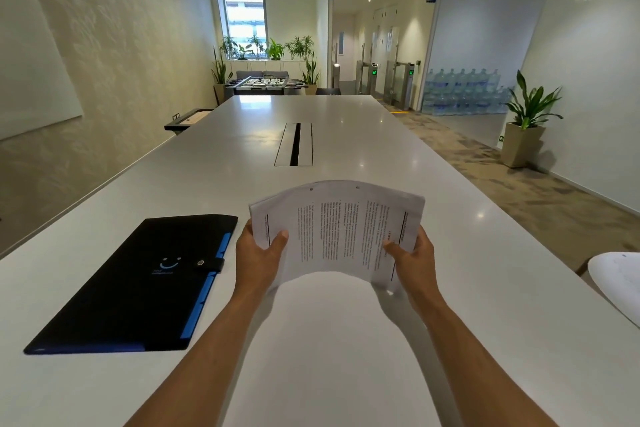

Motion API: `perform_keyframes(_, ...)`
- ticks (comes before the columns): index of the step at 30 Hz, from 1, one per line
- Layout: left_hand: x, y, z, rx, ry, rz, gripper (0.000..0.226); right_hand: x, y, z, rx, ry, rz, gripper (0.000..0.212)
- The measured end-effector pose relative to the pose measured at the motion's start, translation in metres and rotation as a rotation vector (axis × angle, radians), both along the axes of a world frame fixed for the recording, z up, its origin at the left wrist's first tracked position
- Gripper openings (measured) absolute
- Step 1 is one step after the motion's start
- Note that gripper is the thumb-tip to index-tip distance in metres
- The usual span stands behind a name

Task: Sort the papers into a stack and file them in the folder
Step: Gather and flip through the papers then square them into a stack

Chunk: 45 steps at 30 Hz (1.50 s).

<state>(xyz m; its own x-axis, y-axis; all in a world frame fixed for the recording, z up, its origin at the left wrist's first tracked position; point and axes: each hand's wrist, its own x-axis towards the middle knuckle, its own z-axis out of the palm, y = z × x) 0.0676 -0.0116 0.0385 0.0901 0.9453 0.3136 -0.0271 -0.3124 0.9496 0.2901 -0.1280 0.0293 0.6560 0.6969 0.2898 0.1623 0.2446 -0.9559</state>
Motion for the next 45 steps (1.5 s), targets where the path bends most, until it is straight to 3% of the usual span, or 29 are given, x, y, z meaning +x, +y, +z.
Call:
perform_keyframes(8, -0.004, 0.002, 0.006, -0.012, 0.008, -0.013, 0.022, 0.001, -0.004, 0.011, 0.001, -0.049, -0.003, 0.037)
perform_keyframes(13, -0.006, 0.005, 0.021, -0.060, -0.125, -0.039, 0.023, 0.013, -0.004, 0.029, 0.071, -0.024, -0.105, 0.029)
perform_keyframes(19, 0.008, -0.006, 0.021, -0.206, -0.383, -0.116, 0.037, -0.008, 0.000, 0.019, 0.050, 0.512, -0.223, 0.088)
perform_keyframes(21, 0.016, -0.014, 0.018, -0.255, -0.451, -0.149, 0.043, -0.020, 0.001, 0.015, 0.182, 0.753, -0.025, 0.073)
perform_keyframes(24, 0.026, -0.027, 0.009, -0.329, -0.496, -0.162, 0.044, -0.037, 0.002, 0.015, 0.266, 0.826, 0.209, 0.045)
perform_keyframes(29, 0.027, -0.038, -0.006, -0.460, -0.543, -0.167, 0.048, -0.040, 0.009, 0.024, 0.189, 0.651, 0.069, 0.052)
perform_keyframes(32, 0.015, -0.030, -0.007, -0.481, -0.496, -0.064, 0.060, -0.033, 0.008, 0.030, 0.178, 0.506, 0.067, 0.057)
perform_keyframes(36, -0.003, -0.009, 0.001, -0.317, -0.254, 0.127, 0.085, -0.022, 0.006, 0.041, 0.099, 0.210, 0.099, 0.042)
perform_keyframes(41, -0.012, 0.008, 0.020, -0.136, -0.009, -0.120, 0.089, -0.022, 0.003, 0.057, 0.059, -0.068, 0.237, 0.034)
perform_keyframes(43, -0.013, 0.009, 0.033, -0.102, 0.007, -0.226, 0.098, -0.022, 0.002, 0.061, 0.056, -0.094, 0.277, 0.038)
perform_keyframes(45, -0.013, 0.010, 0.045, -0.071, -0.031, -0.339, 0.092, -0.020, 0.003, 0.061, 0.042, -0.107, 0.296, 0.037)
